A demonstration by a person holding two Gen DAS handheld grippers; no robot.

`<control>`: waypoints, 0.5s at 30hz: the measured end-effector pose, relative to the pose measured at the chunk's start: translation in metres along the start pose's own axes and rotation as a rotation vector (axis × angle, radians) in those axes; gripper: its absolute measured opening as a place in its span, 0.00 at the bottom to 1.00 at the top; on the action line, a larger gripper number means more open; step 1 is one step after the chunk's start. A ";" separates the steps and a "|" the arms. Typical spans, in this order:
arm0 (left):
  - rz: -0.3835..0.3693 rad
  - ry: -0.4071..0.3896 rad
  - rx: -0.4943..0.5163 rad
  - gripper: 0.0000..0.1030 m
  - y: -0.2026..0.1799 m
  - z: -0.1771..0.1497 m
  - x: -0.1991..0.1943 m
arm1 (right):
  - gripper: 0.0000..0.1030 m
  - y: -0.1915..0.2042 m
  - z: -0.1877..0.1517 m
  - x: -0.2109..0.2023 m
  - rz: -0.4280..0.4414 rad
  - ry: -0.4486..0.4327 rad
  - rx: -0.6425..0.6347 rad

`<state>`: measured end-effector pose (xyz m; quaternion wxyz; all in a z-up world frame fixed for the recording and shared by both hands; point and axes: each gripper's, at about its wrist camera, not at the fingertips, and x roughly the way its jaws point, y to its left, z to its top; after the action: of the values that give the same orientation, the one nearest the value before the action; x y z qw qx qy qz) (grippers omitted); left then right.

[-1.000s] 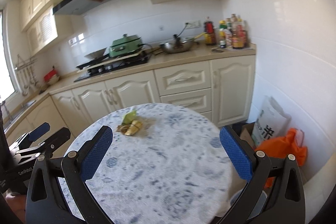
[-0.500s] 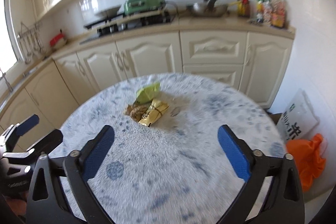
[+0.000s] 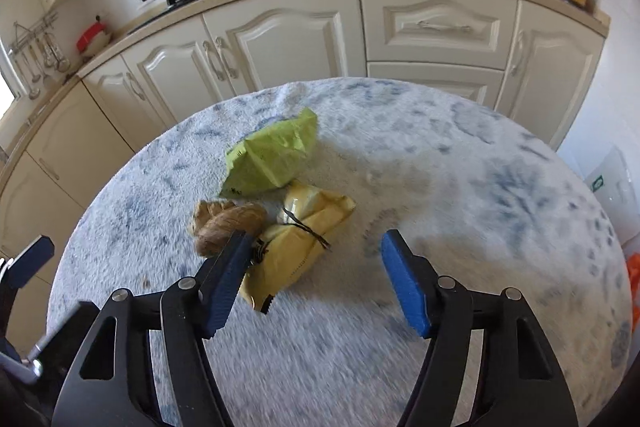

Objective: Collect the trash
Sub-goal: 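Grasp the gold snack bag with the right gripper while the left grasps a brown lump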

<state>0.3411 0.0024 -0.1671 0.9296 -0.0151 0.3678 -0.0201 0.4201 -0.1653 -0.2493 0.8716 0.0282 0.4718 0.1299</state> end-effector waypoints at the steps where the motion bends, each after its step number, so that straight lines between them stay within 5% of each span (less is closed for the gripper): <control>1: 0.000 0.006 -0.003 0.99 0.001 0.002 0.006 | 0.59 0.003 0.001 0.001 -0.026 -0.008 -0.021; 4: -0.003 0.016 -0.012 0.99 0.002 0.005 0.015 | 0.40 0.008 0.002 0.011 -0.060 0.005 -0.083; 6: -0.001 0.018 -0.006 0.99 -0.001 0.008 0.020 | 0.36 0.008 -0.001 0.011 -0.057 0.002 -0.106; 15: -0.030 0.030 0.046 0.99 -0.033 0.011 0.034 | 0.31 -0.031 -0.023 -0.017 -0.012 -0.018 -0.061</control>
<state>0.3727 -0.0316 -0.1805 0.9237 0.0013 0.3807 -0.0427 0.3982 -0.2013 -0.2537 0.8769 0.0001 0.4601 0.1388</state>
